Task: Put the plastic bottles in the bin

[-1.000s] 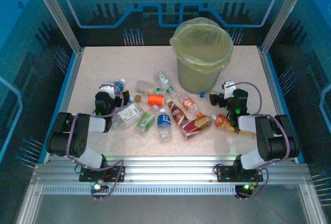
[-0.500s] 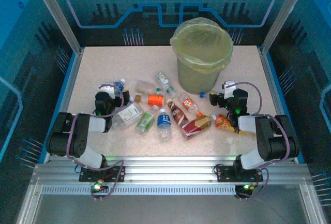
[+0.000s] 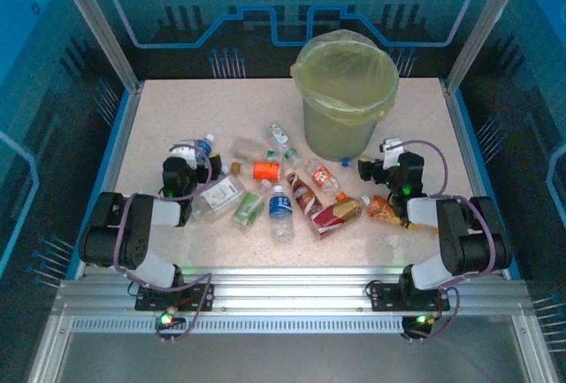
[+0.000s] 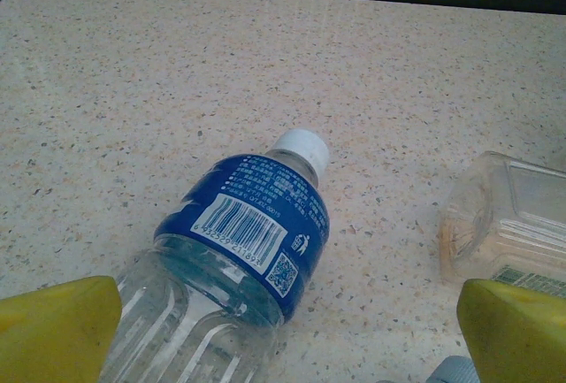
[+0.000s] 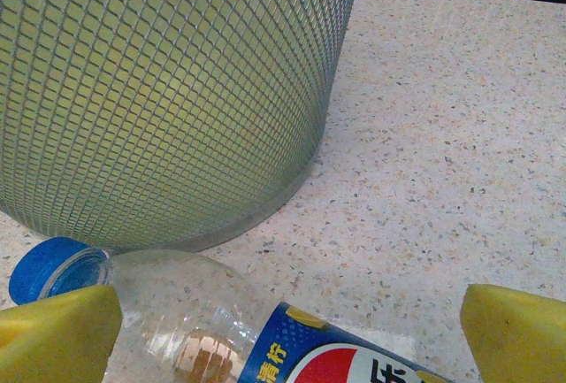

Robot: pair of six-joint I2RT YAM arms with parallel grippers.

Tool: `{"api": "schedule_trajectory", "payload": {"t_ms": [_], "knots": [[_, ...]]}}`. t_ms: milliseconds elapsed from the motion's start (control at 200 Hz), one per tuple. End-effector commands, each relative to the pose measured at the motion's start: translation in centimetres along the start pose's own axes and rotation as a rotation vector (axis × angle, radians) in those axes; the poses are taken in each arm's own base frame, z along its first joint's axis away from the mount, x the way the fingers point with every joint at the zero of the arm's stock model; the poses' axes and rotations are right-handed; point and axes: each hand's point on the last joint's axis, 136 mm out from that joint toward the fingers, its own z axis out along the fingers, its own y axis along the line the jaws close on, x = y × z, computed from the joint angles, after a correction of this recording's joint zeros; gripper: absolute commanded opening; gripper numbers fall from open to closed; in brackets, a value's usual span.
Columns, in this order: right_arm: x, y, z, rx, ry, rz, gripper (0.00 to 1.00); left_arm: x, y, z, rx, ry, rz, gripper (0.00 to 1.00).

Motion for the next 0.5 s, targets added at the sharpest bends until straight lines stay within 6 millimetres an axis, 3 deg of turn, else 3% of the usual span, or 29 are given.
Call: {"api": "schedule_trajectory", "payload": {"t_ms": [0, 320, 495], "knots": [[-1.1, 0.2, 0.2, -0.004, -0.028, 0.008, 1.00, -0.9, -0.4, -0.1, 0.017, -0.037, 0.017, 0.99], [-2.2, -0.5, 0.0, 0.019, 0.015, 0.028, 1.00, -2.2, 0.3, -2.3, -0.006, -0.132, -0.013, 0.99], [-3.4, -1.3, -2.0, 0.062, 0.012, 0.025, 1.00, -3.2, 0.4, -3.6, -0.010, -0.155, -0.015, 0.99]]}}
